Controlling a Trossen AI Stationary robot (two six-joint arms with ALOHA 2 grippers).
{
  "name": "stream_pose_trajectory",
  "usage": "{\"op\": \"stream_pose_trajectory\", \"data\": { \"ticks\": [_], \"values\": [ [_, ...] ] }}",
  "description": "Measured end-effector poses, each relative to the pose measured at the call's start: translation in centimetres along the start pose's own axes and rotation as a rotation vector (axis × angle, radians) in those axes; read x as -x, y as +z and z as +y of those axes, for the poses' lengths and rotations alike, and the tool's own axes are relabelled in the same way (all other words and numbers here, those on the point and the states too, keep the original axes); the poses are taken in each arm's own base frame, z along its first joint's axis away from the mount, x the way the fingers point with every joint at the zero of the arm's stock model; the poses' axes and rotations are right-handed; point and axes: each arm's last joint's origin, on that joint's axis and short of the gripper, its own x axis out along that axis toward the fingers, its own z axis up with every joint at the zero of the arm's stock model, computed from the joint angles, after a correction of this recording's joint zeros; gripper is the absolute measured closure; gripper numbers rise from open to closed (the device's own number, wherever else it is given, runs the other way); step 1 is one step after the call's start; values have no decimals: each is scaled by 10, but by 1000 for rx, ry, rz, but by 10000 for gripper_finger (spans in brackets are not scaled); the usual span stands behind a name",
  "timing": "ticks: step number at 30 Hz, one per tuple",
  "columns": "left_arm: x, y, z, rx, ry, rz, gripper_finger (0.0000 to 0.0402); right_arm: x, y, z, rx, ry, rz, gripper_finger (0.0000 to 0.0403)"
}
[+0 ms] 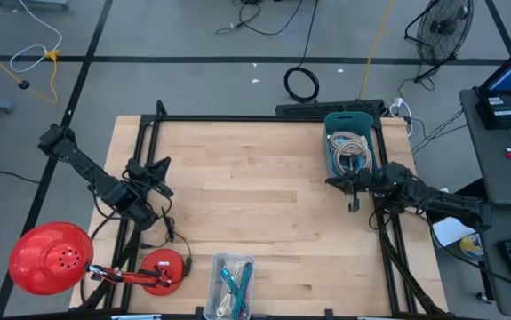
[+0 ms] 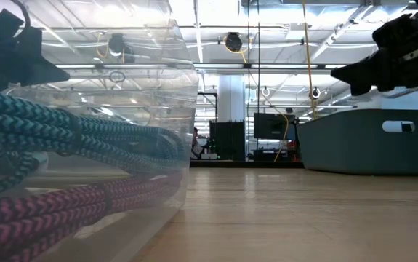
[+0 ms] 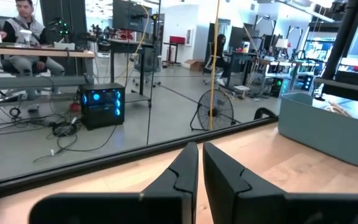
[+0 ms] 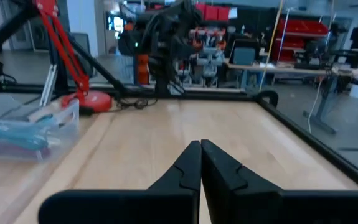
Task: Pick & Place USB Port
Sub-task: Return to Home Position
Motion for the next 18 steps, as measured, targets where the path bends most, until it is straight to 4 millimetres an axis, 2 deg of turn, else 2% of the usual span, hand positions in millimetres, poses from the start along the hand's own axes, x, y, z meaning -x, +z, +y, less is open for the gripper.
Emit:
{"op": "stream_pose_trajectory", "data": {
  "ticks": [18],
  "values": [
    [0, -1, 0, 4, 4, 50, 376, 4, 10, 1, -6, 1, -108, 403]
  ]
}}
